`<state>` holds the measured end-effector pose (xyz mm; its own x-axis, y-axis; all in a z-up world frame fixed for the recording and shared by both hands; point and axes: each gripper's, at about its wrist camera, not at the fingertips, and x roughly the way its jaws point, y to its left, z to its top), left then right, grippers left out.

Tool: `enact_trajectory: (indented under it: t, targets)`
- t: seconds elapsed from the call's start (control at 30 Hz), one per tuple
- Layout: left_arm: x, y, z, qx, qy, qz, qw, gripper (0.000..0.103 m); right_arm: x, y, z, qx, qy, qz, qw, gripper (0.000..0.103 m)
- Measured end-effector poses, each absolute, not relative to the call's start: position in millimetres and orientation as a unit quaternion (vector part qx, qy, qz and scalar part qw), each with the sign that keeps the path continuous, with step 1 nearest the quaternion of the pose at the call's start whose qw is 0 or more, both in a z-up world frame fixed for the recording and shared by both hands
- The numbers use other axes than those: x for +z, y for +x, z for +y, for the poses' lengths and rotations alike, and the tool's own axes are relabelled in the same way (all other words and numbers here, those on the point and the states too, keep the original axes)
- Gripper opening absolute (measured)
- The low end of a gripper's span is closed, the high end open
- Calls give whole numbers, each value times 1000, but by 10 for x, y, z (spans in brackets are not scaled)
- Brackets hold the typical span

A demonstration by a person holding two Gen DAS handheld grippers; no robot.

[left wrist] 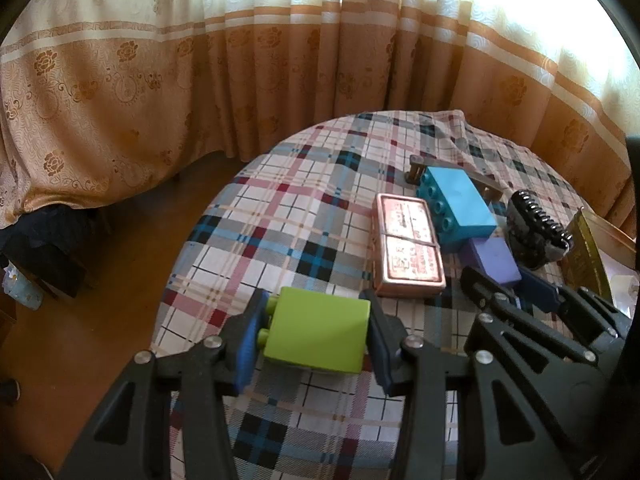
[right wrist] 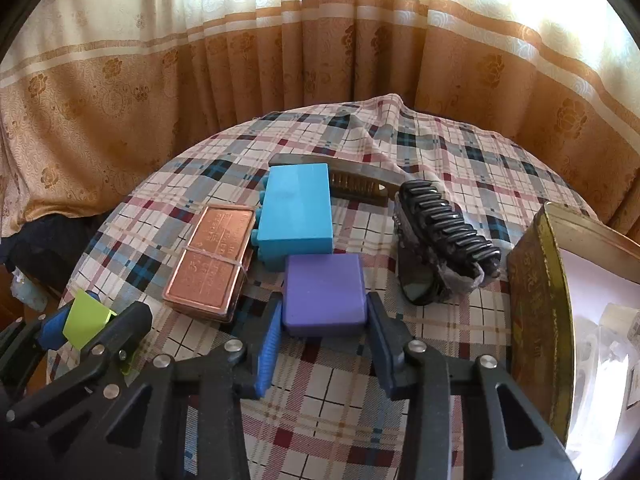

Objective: Organize rigid objects
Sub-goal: 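Carry the purple block over the tray with the right gripper while the left carries the green brick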

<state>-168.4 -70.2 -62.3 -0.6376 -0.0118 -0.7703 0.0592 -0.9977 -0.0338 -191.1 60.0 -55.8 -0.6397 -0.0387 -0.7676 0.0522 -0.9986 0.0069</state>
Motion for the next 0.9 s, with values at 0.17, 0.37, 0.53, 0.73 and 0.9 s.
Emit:
enact_trajectory:
  t: [0.17, 0.37, 0.53, 0.73, 0.9]
  targets:
    - [-620, -1694, -691, -905, 425, 26, 23, 46, -486, -1837, 640, -918, 397, -3, 23, 43]
    - [-614, -1686, -700, -906, 423, 29, 27, 46, -367, -1661, 650, -936, 351, 15, 3, 43]
    - [-585, -1657, -697, -910, 413, 30, 28, 46, -284, -1537, 750, -937, 349, 4, -8, 43]
    - [-492, -1558, -671, -922, 385, 33, 26, 46, -119, -1306, 835, -944, 328, 11, -16, 43]
    - [-463, -1471, -591, -923, 383, 34, 16, 46, -26, -1196, 925, -946, 323, 4, -21, 43]
